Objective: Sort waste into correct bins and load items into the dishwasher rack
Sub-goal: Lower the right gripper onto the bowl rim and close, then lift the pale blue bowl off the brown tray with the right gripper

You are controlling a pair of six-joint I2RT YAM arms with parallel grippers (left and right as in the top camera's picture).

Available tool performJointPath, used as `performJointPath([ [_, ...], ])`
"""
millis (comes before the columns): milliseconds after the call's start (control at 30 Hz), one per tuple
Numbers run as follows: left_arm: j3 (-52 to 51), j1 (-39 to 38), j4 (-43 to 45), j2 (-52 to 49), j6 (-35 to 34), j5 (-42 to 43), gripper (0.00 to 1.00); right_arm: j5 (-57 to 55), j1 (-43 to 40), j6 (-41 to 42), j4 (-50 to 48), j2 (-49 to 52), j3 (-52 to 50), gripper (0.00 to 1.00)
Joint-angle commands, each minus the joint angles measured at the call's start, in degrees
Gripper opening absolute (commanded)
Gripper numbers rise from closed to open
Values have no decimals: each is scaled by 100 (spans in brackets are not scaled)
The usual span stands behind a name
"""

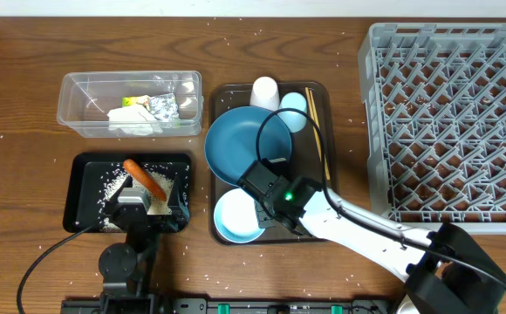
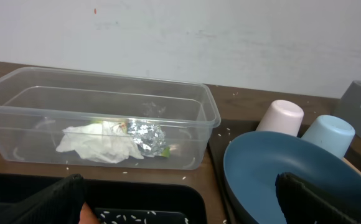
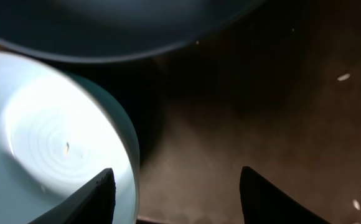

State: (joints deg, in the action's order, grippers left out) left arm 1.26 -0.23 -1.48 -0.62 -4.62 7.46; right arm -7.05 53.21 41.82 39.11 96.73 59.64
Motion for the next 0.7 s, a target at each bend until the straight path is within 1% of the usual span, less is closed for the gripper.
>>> performJointPath([
  [0, -103, -22, -186, 33, 33, 42, 98, 44, -11, 142, -81, 4, -52, 58],
  [33, -103, -22, -186, 33, 33, 42, 98, 42, -11, 142, -83, 4, -52, 57],
  [67, -103, -22, -186, 33, 33, 42, 98, 39, -13, 142, -81, 4, -52, 54],
  [200, -103, -22, -186, 33, 33, 42, 98, 39, -33, 142, -31, 4, -52, 34],
  [400, -103, -22, -186, 33, 33, 42, 98, -2, -232, 144, 264, 4, -52, 18],
  [467, -103, -22, -186, 33, 33, 42, 98, 11, -356, 144, 352, 4, -52, 10],
  [533, -103, -22, -188, 33, 33, 42, 98, 46, -455, 142, 426, 4, -52, 7],
  [667, -103, -22, -186, 33, 33, 42, 98, 13, -673, 138, 686, 2, -39, 7],
])
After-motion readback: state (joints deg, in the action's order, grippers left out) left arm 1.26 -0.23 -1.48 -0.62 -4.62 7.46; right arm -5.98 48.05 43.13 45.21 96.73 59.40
